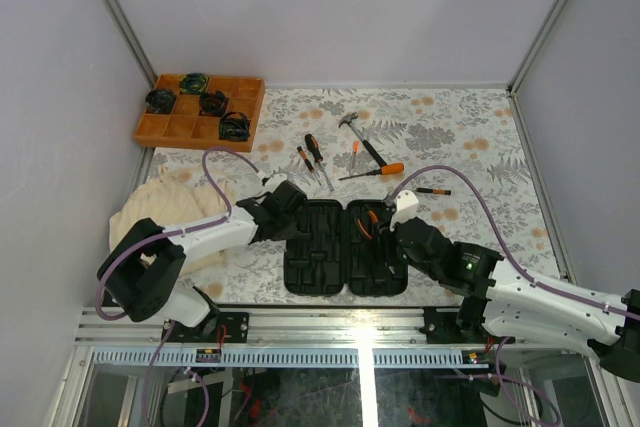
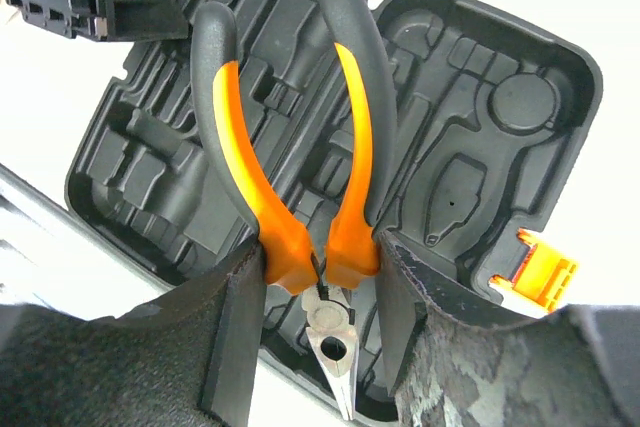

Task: Sort the tools into containers
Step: Pick up the pliers at the center of the board.

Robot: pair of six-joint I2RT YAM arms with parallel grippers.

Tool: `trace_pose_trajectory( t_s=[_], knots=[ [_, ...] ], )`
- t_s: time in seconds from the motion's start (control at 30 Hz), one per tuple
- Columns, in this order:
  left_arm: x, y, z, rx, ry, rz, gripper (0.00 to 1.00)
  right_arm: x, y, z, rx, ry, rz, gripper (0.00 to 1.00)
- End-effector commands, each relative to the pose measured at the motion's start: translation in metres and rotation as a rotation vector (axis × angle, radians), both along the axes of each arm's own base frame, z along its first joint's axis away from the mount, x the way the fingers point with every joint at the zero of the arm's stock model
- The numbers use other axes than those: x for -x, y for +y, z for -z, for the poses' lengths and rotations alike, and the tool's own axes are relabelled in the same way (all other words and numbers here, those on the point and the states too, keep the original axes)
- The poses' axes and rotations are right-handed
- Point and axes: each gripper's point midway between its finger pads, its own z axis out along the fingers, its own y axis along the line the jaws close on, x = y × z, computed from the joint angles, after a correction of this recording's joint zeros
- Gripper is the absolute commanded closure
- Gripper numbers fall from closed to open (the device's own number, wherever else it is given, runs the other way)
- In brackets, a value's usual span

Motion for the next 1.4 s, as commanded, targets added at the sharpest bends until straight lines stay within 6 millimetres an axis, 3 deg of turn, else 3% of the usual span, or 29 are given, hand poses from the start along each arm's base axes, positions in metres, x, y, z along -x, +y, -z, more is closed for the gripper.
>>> trace_pose_trajectory(
  t_s=[0.0, 0.2, 0.33, 0.5, 0.8, 0.97, 1.23, 1.37],
  knots=[
    [-0.003, 0.002, -0.001, 0.064, -0.023, -0.110, 0.92, -0.017, -0.003, -0.027, -0.114, -0.072, 0.127, 0.99],
    [0.016, 0.002, 0.012, 0.166, 0.034, -0.222, 1.00, -0.029, -0.036, -0.023, 0.013, -0.054, 0.317, 1.00],
    [0.021, 0.001, 0.014, 0.191, 0.041, -0.232, 1.00, -0.034, -0.038, -0.018, 0.088, 0.002, 0.337, 1.00],
    [0.021, 0.003, 0.008, 0.185, 0.025, -0.215, 0.99, -0.050, -0.033, -0.003, 0.064, 0.153, 0.309, 1.00],
    [0.022, 0.007, 0.005, 0.172, 0.014, -0.206, 0.80, -0.054, -0.021, 0.027, 0.158, 0.317, 0.248, 0.99],
    [0.022, 0.007, 0.006, 0.169, 0.018, -0.202, 0.75, -0.054, -0.024, 0.045, 0.199, 0.367, 0.266, 0.99],
    [0.020, 0.006, 0.000, 0.184, -0.014, -0.188, 0.52, -0.056, -0.032, 0.065, 0.279, 0.422, 0.302, 0.99],
    [0.018, 0.004, -0.008, 0.210, -0.044, -0.175, 0.49, -0.055, -0.034, 0.075, 0.303, 0.454, 0.310, 0.98]
  ],
)
